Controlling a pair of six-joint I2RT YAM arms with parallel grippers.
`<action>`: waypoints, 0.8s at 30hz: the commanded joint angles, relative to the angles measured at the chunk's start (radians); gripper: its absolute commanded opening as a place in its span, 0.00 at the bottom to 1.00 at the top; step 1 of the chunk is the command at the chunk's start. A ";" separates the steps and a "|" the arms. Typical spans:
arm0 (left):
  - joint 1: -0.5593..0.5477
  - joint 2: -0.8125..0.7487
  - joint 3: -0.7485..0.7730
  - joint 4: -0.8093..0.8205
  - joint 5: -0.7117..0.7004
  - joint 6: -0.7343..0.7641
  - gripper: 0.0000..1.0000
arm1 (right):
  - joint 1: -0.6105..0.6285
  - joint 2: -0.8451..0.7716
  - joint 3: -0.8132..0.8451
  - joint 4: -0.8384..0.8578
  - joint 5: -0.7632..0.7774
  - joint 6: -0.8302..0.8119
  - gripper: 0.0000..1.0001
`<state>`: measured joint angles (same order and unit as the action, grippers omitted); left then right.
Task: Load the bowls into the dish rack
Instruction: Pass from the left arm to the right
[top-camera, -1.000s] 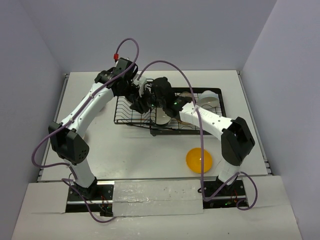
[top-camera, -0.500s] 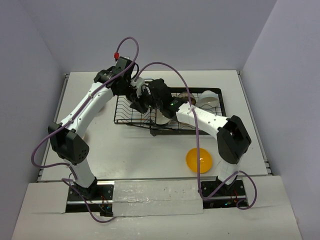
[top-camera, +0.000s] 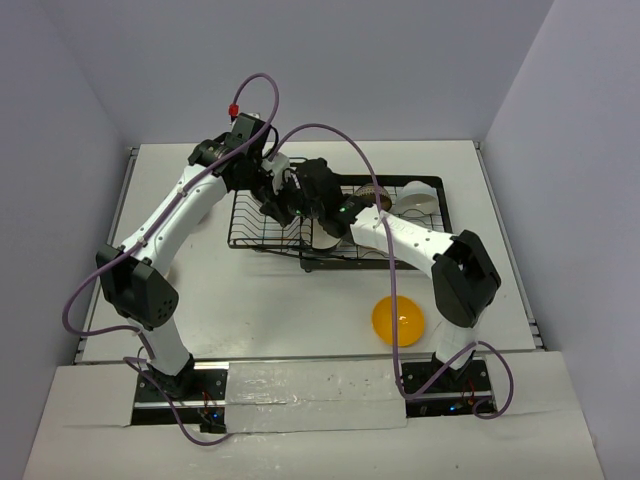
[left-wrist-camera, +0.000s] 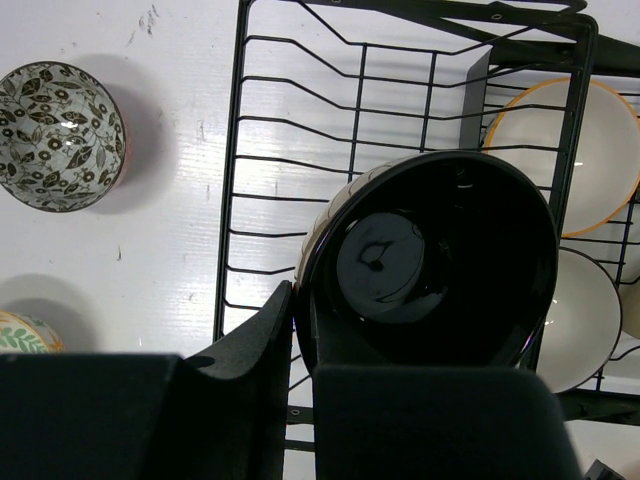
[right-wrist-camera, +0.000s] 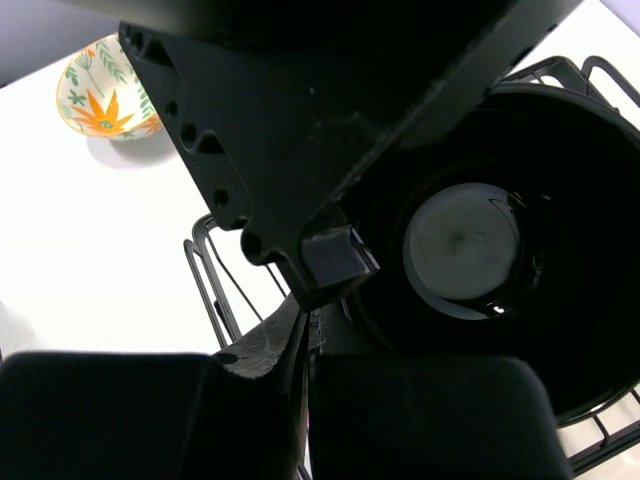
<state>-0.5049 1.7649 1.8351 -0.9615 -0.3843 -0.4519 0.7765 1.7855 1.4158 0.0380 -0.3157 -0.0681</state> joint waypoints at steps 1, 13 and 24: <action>0.000 -0.021 0.047 0.041 -0.019 0.024 0.00 | 0.001 -0.011 -0.006 0.077 0.041 0.010 0.00; 0.002 -0.008 0.030 0.050 0.004 0.019 0.00 | -0.016 -0.104 -0.123 0.161 -0.016 0.033 0.00; 0.002 -0.012 0.030 0.035 0.012 0.022 0.00 | -0.017 -0.132 -0.140 0.180 -0.031 0.016 0.39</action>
<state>-0.5030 1.7653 1.8351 -0.9550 -0.3851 -0.4377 0.7662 1.7172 1.2854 0.1322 -0.3393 -0.0475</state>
